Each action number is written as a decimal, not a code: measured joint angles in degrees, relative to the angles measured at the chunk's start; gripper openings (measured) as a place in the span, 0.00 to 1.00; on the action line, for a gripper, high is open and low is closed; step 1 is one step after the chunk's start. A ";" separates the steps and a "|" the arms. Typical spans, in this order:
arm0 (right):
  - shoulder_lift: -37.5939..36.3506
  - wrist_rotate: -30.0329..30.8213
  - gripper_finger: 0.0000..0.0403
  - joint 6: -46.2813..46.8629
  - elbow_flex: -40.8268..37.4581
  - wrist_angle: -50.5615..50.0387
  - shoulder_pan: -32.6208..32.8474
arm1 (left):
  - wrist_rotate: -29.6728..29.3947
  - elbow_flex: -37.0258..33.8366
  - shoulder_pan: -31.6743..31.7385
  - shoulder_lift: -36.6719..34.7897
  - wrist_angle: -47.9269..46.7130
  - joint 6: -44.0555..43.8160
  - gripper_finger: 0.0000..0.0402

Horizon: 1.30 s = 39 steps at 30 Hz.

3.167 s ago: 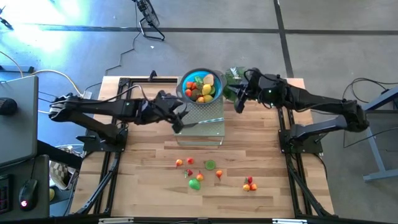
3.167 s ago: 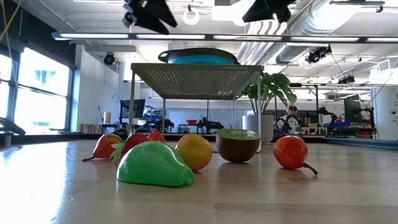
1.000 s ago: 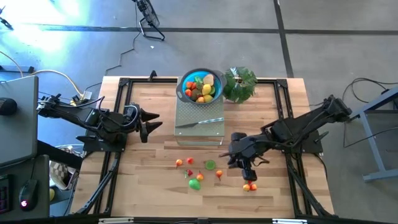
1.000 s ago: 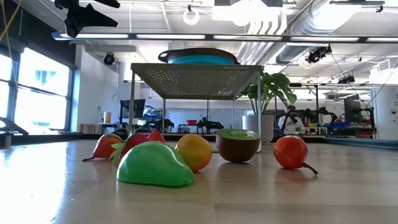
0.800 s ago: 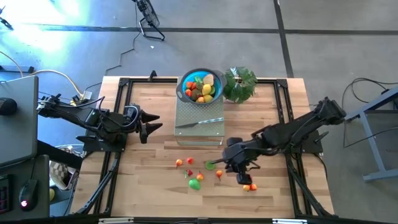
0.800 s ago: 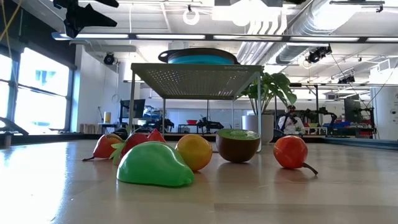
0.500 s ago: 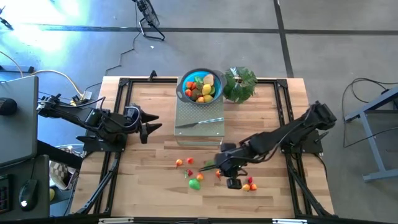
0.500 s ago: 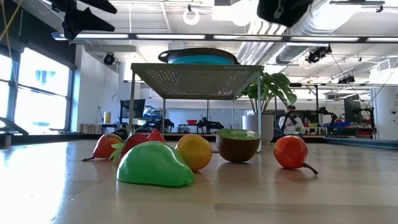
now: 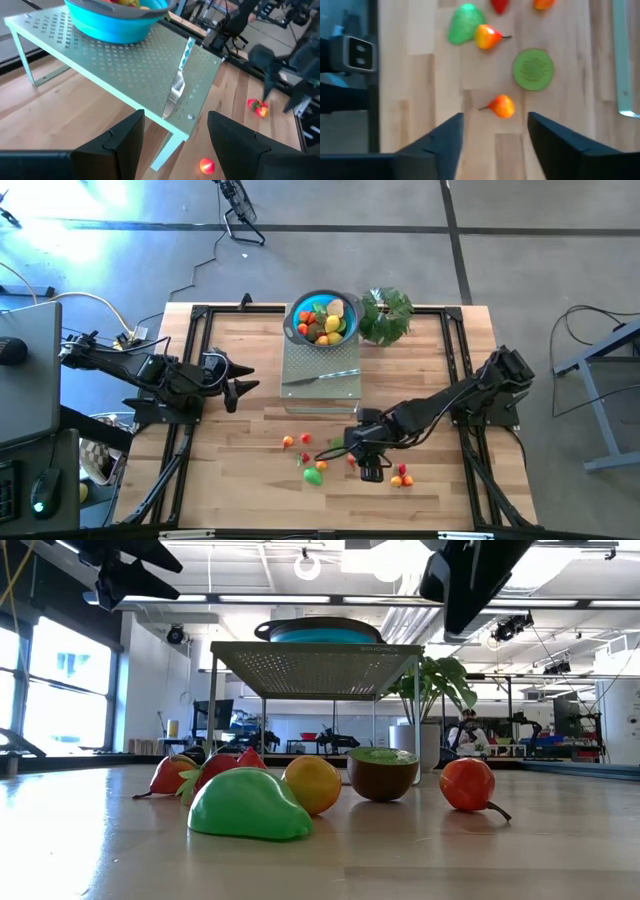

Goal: Pick & Place Fruit
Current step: Put the orange peach in the blue bowl on the shelf

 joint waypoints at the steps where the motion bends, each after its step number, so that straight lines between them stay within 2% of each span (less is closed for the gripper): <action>1: 0.00 0.45 0.55 -0.05 0.00 -0.60 0.00 | 0.29 0.00 0.00 0.00 -0.28 0.00 0.53; 5: 0.00 1.58 0.68 -1.31 -0.66 -1.12 0.00 | 0.39 0.00 0.00 0.00 -0.68 0.00 0.53; 8: 0.00 2.73 0.72 -1.74 -3.44 -0.21 0.00 | 0.46 0.00 0.00 0.00 -0.68 0.00 0.53; 17: 0.07 2.61 0.66 1.12 -13.08 12.38 -0.02 | 1.72 0.00 0.00 0.00 -1.67 0.00 0.53; 23: 0.07 2.73 0.66 0.95 -16.13 20.61 -0.02 | 1.81 0.00 0.00 0.00 -1.77 0.00 0.53; 39: 0.06 2.96 0.67 0.12 -24.22 34.29 0.13 | 1.79 0.00 0.00 0.00 -1.79 -0.02 0.53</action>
